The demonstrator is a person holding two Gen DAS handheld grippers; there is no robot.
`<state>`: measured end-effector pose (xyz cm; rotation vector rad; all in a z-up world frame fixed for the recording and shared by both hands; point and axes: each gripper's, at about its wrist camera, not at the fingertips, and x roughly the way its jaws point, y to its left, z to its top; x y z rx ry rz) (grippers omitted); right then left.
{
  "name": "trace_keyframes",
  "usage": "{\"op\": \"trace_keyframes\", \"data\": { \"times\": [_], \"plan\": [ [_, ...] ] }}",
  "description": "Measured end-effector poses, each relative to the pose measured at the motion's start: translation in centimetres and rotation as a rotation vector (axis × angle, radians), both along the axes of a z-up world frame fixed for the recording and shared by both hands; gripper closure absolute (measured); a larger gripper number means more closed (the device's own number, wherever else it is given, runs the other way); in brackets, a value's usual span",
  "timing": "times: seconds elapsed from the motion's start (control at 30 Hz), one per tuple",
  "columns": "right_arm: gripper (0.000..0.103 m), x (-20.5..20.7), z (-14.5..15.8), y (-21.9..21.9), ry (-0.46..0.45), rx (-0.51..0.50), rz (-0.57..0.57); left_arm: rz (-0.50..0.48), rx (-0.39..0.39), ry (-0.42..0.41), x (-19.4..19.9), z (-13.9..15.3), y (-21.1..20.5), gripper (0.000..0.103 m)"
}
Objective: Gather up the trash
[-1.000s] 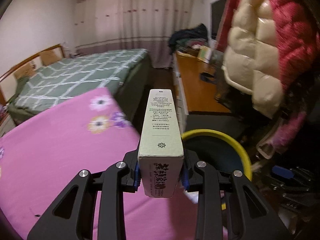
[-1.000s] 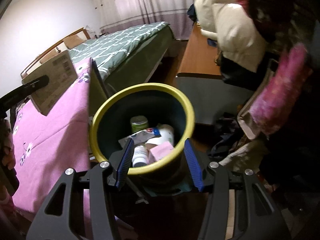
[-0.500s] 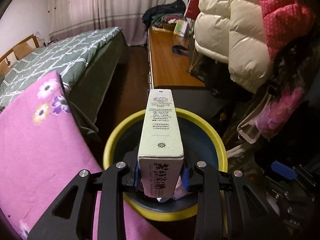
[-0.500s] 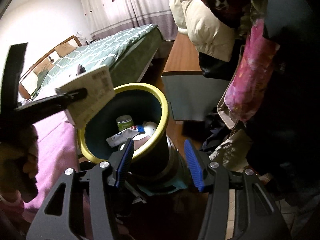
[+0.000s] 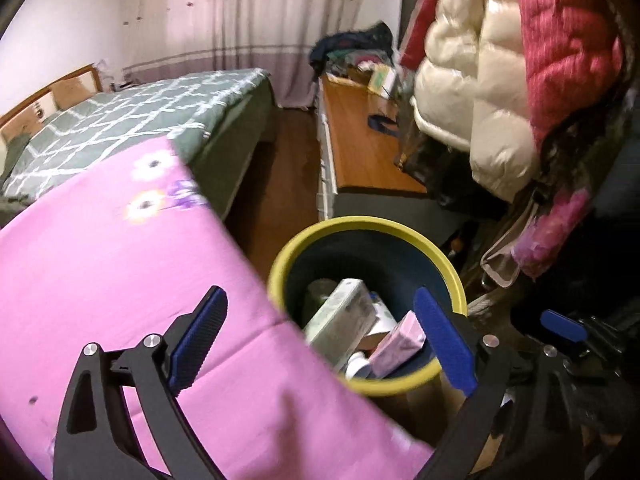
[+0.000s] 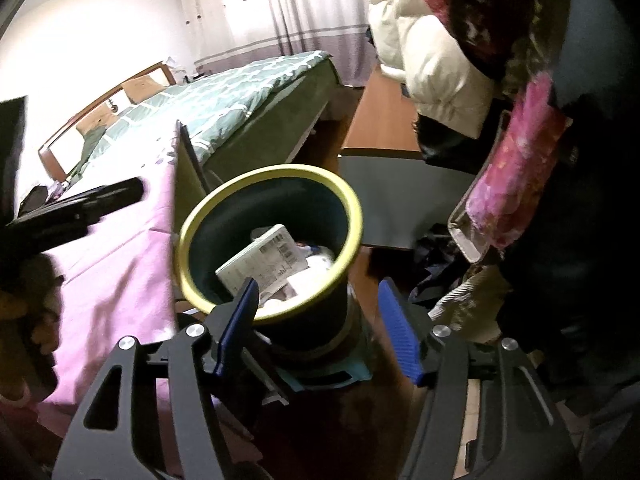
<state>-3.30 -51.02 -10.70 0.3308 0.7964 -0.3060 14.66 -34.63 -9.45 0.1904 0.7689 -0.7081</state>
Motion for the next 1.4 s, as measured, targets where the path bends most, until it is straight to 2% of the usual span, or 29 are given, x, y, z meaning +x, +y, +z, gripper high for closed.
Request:
{"op": "trace_keyframes", "data": {
  "times": [0.17,0.43,0.63,0.83,1.1,1.4],
  "plan": [
    [0.04,0.5,0.9,2.3,-0.019,-0.025,0.051,0.121,-0.066,-0.085,-2.4,3.4,8.4,0.005],
    [0.037,-0.2,4.8,7.4,-0.109,-0.135,0.134,0.333,-0.081,-0.237,-8.6,7.6,21.1,0.005],
    [0.028,-2.7,8.6,10.9,-0.213,-0.227,0.174,0.448,-0.104,-0.255,-13.8,9.2,28.3,0.005],
    [0.019,-5.4,10.2,12.9,-0.288,-0.251,0.201,0.521,-0.132,-0.265,-18.0,9.2,32.1,0.005],
    [0.012,-6.5,10.2,12.6,-0.315,-0.19,0.192,0.624,-0.129,-0.317,-21.6,9.4,35.1,0.005],
    [0.008,-7.2,10.2,12.7,-0.318,-0.23,0.159,0.611,-0.123,-0.325,-22.4,10.0,34.4,0.005]
  ]
}}
